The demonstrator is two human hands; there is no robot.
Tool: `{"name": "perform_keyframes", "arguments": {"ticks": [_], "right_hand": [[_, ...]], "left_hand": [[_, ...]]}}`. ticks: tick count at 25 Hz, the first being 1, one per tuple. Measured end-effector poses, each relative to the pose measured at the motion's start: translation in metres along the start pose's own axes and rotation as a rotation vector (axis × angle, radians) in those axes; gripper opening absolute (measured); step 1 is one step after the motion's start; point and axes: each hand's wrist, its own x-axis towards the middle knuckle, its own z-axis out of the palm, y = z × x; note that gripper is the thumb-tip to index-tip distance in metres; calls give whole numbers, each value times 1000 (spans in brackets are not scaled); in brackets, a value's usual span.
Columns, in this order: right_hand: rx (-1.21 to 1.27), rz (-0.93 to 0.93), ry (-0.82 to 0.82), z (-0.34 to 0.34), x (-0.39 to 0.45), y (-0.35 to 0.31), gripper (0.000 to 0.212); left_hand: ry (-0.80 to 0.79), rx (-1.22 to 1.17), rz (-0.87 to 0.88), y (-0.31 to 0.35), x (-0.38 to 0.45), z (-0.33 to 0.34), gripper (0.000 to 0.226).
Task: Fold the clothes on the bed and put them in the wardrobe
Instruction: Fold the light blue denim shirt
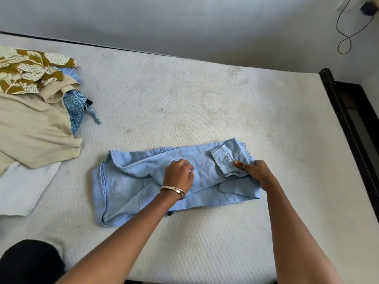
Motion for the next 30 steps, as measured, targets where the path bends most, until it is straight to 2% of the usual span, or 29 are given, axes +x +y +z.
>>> {"name": "perform_keyframes", "arguments": {"ticks": [1, 2, 4, 6, 8, 10, 13, 15, 17, 19, 20, 23, 26, 28, 30], "right_hand": [[-2, -34, -12, -3, -5, -3, 78], [-9, -70, -25, -5, -13, -10, 63], [-81, -161, -10, -6, -26, -23, 46], [-247, -255, 68, -5, -45, -38, 40], [-380, -392, 99, 4, -70, -49, 42], [-366, -516, -46, 14, -95, -54, 43], [-174, -615, -429, 18, -124, -52, 30], [57, -601, -584, 16, -136, -50, 22], [312, -549, -541, 15, -138, -48, 19], [393, -502, -435, 24, -136, -47, 18], [373, -496, -414, 31, -136, -48, 18], [307, -460, -460, 67, -135, -57, 18], [174, -475, -434, 118, -142, -73, 33], [-73, -590, -314, 157, -140, -77, 46], [-413, -617, -224, 187, -138, -78, 57]], "left_hand": [[72, -177, -6, 14, -1, -3, 22], [69, -365, -35, 30, -1, -6, 18], [-83, -668, -155, 63, 3, -11, 23], [-217, -854, -326, 91, 12, -16, 40], [-268, -1139, -582, 106, 19, -24, 68], [-288, -1378, -746, 105, 19, -36, 72], [-164, -1253, -730, 81, 5, -48, 46], [-57, -1231, -736, 60, -10, -59, 31], [-26, -1262, -695, 40, -24, -77, 23], [40, -1300, -640, 10, -41, -100, 16], [81, -1311, -631, -6, -51, -112, 19], [109, -1321, -652, -81, -81, -135, 50], [49, -1188, -826, -140, -101, -127, 39], [65, -1196, -900, -159, -106, -115, 38], [166, -1206, -875, -169, -104, -103, 37]]}}
